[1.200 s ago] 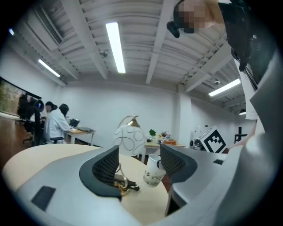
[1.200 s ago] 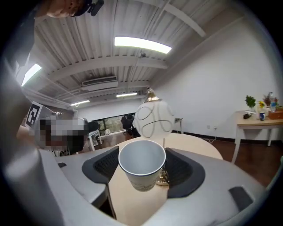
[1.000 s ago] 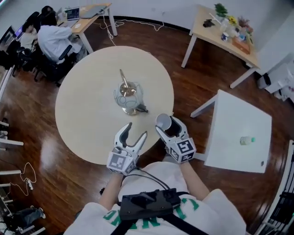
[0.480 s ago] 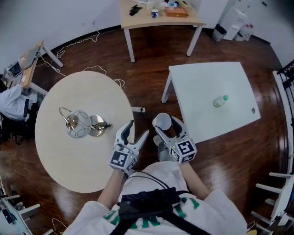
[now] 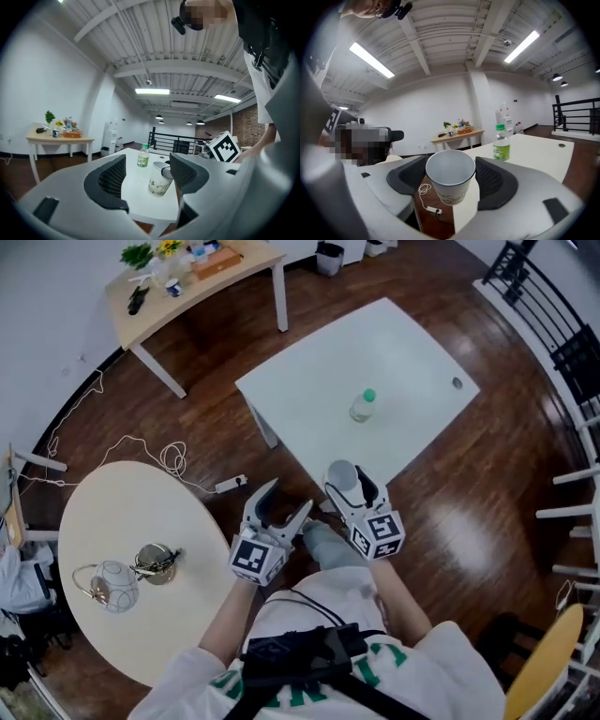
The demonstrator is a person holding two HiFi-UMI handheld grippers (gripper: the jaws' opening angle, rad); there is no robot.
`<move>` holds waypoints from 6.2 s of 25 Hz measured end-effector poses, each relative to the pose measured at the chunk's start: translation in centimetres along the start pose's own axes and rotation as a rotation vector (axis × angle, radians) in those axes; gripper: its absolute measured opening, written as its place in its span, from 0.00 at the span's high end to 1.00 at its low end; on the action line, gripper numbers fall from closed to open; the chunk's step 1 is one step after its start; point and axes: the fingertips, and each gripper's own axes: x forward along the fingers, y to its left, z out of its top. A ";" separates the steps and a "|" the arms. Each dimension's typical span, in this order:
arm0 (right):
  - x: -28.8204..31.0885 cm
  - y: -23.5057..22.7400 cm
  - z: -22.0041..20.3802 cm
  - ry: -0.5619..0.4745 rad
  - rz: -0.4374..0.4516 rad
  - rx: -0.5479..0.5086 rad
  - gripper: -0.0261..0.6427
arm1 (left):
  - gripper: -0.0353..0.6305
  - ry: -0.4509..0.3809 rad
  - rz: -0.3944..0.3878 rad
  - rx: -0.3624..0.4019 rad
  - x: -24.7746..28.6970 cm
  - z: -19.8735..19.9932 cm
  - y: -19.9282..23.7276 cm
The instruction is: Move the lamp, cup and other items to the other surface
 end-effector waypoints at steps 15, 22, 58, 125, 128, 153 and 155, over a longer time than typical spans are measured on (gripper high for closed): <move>0.2 -17.9 -4.4 0.020 -0.272 0.027 0.42 | 0.52 0.127 -0.265 0.012 15.6 -3.7 -6.3; 1.9 -20.2 -8.8 0.138 -0.300 -0.045 0.39 | 0.52 0.163 -0.245 0.011 15.2 -6.1 -6.2; 4.2 37.8 2.7 -0.022 0.884 -0.141 0.35 | 0.54 -0.193 0.875 -0.025 -34.7 0.1 7.5; 18.0 61.2 -23.5 0.429 0.924 -0.457 0.91 | 0.55 -0.195 1.499 -0.283 -54.3 -7.6 -5.0; 17.4 60.2 -23.5 0.464 0.963 -0.484 0.92 | 0.55 -0.196 1.482 -0.285 -53.6 -7.5 -4.8; 14.0 38.2 -10.7 0.360 0.682 -0.506 0.92 | 0.55 -0.195 1.031 -0.147 -42.2 -3.0 3.1; 14.0 34.6 -8.8 0.349 0.626 -0.492 0.92 | 0.55 -0.194 0.945 -0.141 -38.7 -1.5 4.2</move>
